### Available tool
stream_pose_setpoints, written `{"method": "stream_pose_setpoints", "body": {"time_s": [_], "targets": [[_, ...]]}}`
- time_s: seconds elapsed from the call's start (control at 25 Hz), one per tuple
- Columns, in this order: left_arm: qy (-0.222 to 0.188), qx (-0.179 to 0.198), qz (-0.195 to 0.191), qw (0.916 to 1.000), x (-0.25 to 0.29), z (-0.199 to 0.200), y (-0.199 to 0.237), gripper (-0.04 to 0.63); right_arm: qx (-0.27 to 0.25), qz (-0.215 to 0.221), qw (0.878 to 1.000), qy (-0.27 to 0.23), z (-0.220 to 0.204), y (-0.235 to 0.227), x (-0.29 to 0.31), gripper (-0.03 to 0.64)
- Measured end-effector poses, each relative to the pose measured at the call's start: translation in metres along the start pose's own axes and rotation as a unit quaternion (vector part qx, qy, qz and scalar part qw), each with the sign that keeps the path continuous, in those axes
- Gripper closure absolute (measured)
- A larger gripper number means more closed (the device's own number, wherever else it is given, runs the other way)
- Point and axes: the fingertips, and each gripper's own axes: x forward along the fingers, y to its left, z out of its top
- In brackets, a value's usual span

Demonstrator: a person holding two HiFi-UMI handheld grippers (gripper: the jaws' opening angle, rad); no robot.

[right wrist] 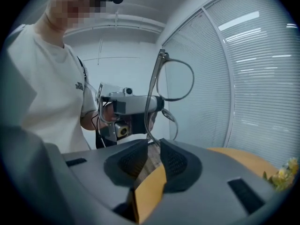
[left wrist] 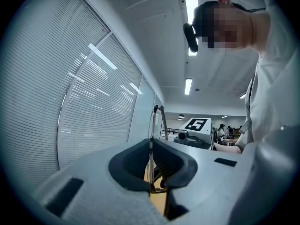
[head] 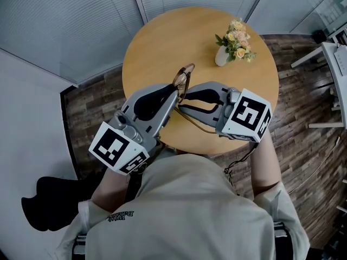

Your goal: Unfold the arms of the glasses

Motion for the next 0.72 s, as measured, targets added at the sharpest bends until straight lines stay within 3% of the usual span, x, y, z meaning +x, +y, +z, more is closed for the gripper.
{"method": "stream_pose_setpoints", "body": {"time_s": [0.32,0.72], "targets": [[0.013,0.009,0.009,0.9998,0.001,-0.005,0.002,0.557,0.024,-0.015,1.000,-0.004,-0.003,-0.005,0.004,0.549],[0.030,0.035,0.023,0.9987,0.010,-0.016,0.011,0.557,0.012,-0.006,1.000,-0.008,-0.006,-0.005,0.000,0.560]]}}
